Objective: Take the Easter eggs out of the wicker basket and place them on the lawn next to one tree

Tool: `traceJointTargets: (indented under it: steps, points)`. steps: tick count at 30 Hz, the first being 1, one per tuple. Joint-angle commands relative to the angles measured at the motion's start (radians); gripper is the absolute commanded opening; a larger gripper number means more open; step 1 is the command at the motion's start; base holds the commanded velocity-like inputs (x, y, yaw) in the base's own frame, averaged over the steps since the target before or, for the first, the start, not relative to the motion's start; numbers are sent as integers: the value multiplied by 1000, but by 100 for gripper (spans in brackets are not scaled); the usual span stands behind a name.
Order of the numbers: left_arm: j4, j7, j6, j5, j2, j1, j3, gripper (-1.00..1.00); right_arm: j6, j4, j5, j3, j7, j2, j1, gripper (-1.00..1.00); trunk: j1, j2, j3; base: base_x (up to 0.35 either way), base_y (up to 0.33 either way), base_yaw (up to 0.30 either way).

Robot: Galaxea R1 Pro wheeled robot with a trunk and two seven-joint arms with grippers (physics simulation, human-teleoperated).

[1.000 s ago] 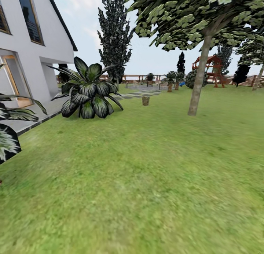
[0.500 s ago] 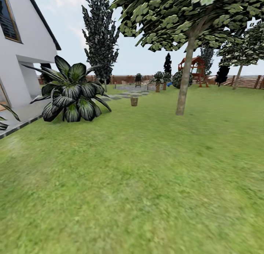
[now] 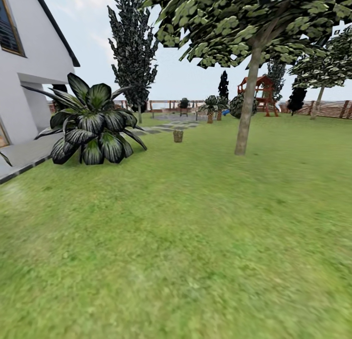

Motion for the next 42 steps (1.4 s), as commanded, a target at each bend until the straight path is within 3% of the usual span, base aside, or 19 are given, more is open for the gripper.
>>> traceJointTargets:
  steps: [1, 42]
  points:
    - [-2, 1, -2, -1, 0, 1, 0, 100, -4, 2, 10, 3, 0, 0, -1, 100, 1, 0, -1, 312, -87, 0]
    - [-1, 3, -2, -1, 0, 1, 0, 100, -3, 7, 18, 5, 2, 3, -1, 100, 1, 0, -28, 312, -87, 0]
